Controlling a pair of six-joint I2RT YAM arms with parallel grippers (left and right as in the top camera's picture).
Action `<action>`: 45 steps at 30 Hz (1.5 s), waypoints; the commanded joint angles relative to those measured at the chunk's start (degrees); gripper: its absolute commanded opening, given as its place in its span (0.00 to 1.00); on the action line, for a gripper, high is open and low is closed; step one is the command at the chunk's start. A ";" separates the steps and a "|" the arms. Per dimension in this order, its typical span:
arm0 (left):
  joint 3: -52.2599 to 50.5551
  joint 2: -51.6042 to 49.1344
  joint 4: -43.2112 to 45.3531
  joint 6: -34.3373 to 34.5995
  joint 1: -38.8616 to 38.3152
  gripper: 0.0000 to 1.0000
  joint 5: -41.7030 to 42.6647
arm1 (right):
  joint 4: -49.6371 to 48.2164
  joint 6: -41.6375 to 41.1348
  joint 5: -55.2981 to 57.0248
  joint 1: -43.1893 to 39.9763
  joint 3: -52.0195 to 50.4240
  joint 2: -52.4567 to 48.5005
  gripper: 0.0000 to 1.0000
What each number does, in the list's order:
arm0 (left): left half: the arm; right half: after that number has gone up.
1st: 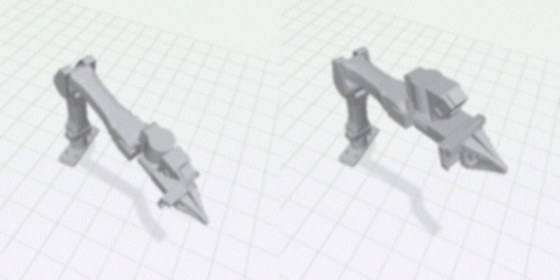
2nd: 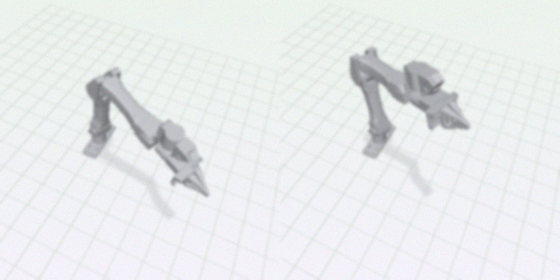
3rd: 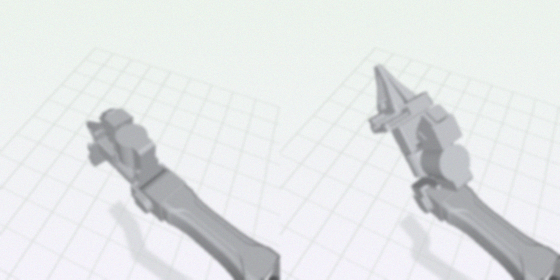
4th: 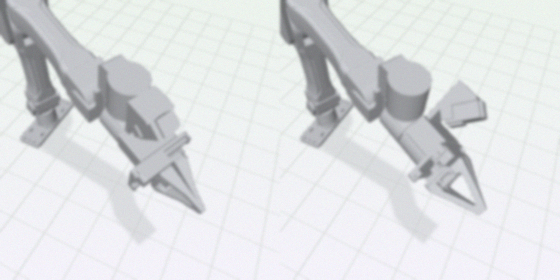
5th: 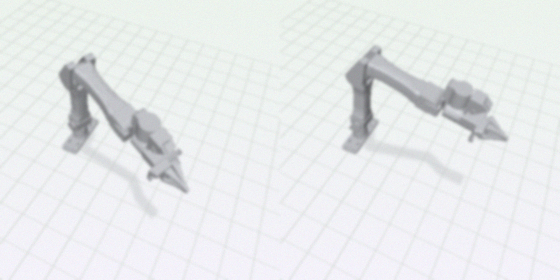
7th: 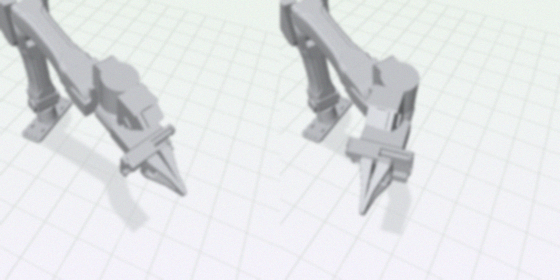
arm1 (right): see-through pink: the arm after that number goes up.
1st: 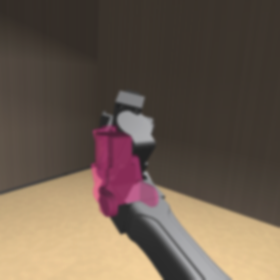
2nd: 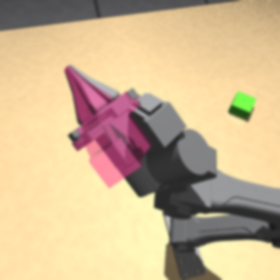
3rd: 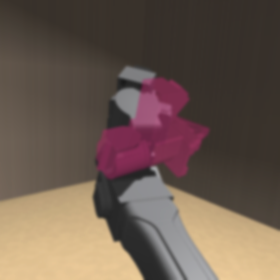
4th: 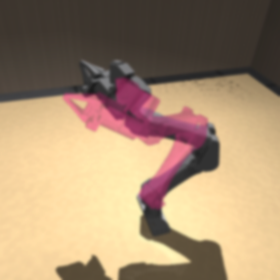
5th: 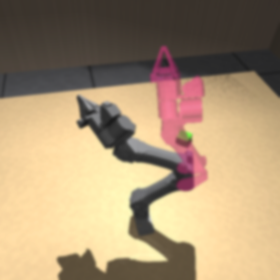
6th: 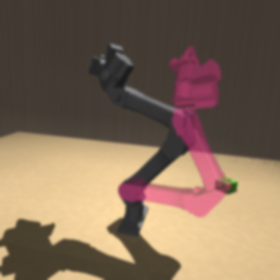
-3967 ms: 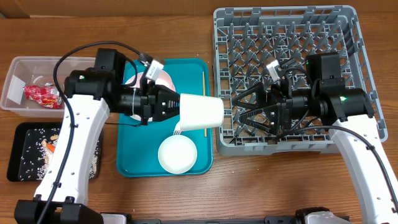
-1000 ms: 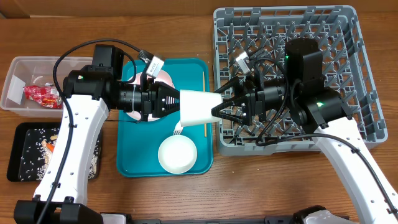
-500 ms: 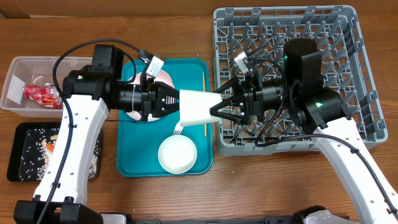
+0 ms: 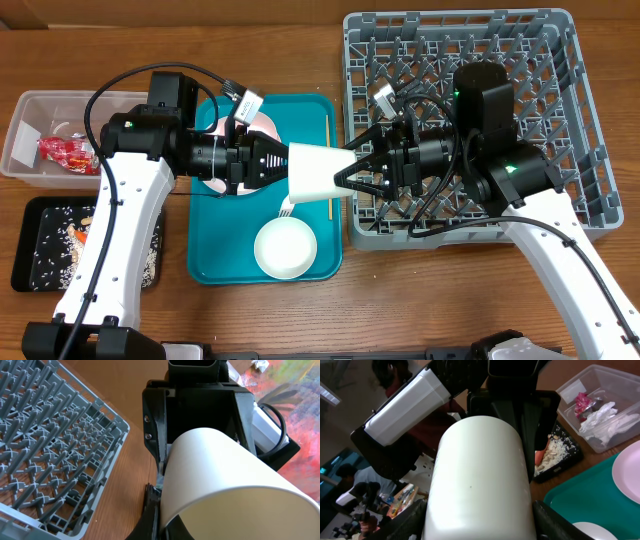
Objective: Sort waste into correct bins and load items into the dishwasher rack
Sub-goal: 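Open the left gripper and pull the right gripper back with the cup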
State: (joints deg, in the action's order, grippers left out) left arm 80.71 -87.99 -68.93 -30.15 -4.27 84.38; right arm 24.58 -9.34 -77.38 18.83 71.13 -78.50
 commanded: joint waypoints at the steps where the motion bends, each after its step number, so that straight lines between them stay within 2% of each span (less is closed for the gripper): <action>1: 0.02 0.11 0.24 0.46 0.46 0.04 -2.45 | -0.50 0.11 -4.09 1.42 0.52 0.37 0.51; 5: 0.02 0.11 -1.05 0.46 0.09 0.04 -3.69 | -1.29 0.02 -4.11 1.42 0.52 0.37 0.48; 9: 0.02 0.11 -3.34 0.42 -0.74 0.04 -6.56 | -6.99 -6.10 -4.09 1.36 0.52 0.37 0.48; 13: 0.02 0.11 -4.72 0.39 -1.18 0.04 -8.35 | -10.60 -9.03 -4.07 1.36 0.52 0.37 0.40; 18: 0.02 0.13 -4.70 0.39 -2.10 0.04 -8.33 | -11.17 -8.98 -4.04 1.36 0.52 0.37 0.40; 22: 0.02 0.13 -4.28 0.50 -1.64 0.08 -8.31 | -11.43 -9.51 -2.21 1.36 0.52 0.37 0.40; 29: 0.04 0.13 -0.37 5.90 2.51 0.10 -6.51 | -11.43 -10.86 1.97 1.36 0.52 0.37 0.40; 36: 0.15 0.13 1.18 6.47 4.17 0.13 -6.43 | -11.19 -10.86 3.87 1.36 0.52 0.37 0.40; 45: 2.34 0.15 5.01 11.34 4.50 0.15 -4.46 | -9.07 -10.82 8.35 1.36 0.52 0.37 0.40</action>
State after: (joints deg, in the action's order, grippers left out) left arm 81.03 -87.77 -64.66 -21.43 -0.60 80.27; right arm 15.00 -19.75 -70.35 19.66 70.65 -79.05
